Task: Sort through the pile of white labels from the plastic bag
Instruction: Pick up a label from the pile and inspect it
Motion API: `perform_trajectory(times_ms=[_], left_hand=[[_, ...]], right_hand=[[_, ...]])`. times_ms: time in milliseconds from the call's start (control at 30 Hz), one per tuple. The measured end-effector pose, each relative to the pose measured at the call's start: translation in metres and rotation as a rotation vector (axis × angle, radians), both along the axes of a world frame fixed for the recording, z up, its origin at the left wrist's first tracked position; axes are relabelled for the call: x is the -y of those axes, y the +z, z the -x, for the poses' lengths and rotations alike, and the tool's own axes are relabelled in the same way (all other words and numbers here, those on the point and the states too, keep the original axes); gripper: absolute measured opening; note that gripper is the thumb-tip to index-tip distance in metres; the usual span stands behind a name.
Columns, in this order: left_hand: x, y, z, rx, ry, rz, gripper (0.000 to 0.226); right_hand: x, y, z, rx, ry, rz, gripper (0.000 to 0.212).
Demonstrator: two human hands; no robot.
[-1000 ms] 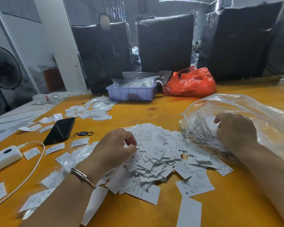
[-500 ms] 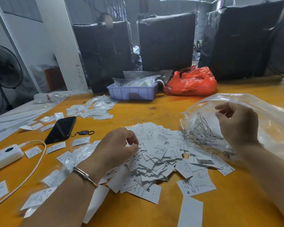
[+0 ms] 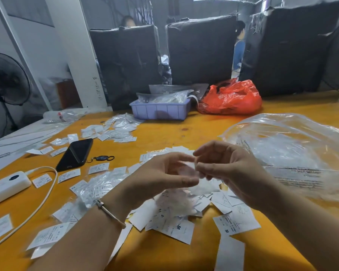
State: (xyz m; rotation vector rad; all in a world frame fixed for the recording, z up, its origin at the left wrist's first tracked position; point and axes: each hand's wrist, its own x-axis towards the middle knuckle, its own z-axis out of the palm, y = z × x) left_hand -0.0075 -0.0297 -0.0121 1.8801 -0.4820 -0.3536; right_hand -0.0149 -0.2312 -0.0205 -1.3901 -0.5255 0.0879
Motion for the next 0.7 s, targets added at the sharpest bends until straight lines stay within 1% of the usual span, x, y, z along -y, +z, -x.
perform_trajectory(times_ms=[67, 133, 167, 233, 267, 300, 333, 433, 500, 567, 633, 700], left_hand=[[-0.003, 0.004, 0.002, 0.022, 0.004, -0.032, 0.018], [-0.005, 0.004, 0.001, 0.058, 0.108, -0.047, 0.004], [-0.007, 0.004, -0.001, 0.074, 0.189, -0.029, 0.002], [-0.011, 0.002, -0.005, 0.100, 0.357, 0.047, 0.006], [-0.012, 0.002, -0.007, 0.113, 0.425, 0.076, 0.009], [-0.014, 0.001, -0.008, 0.125, 0.477, 0.092, 0.012], [-0.014, 0.001, -0.009, 0.137, 0.512, 0.104, 0.016], [-0.014, 0.001, -0.010, 0.164, 0.558, 0.123, 0.024], [-0.013, 0.000, -0.010, 0.160, 0.553, 0.109, 0.024], [-0.013, 0.001, -0.010, 0.132, 0.520, 0.116, 0.016], [-0.013, 0.001, -0.010, 0.093, 0.490, 0.136, 0.005], [-0.013, 0.001, -0.009, 0.043, 0.471, 0.170, 0.005]], right_hand=[[-0.002, -0.003, -0.001, 0.031, -0.082, 0.030, 0.020], [-0.001, -0.006, -0.004, 0.054, -0.193, 0.081, 0.017], [0.001, -0.008, -0.006, 0.098, -0.272, 0.169, 0.015], [0.006, -0.014, -0.010, 0.292, -0.434, 0.524, 0.015], [0.007, -0.017, -0.011, 0.380, -0.453, 0.695, 0.017], [0.007, -0.020, -0.011, 0.429, -0.437, 0.808, 0.020], [0.006, -0.022, -0.011, 0.441, -0.399, 0.868, 0.024], [-0.002, -0.027, -0.014, 0.494, -0.301, 1.033, 0.050], [-0.008, -0.028, -0.015, 0.518, -0.292, 1.093, 0.055], [-0.010, -0.028, -0.015, 0.492, -0.307, 1.082, 0.055], [-0.009, -0.029, -0.014, 0.434, -0.328, 1.013, 0.056], [-0.009, -0.028, -0.013, 0.362, -0.348, 0.906, 0.054]])
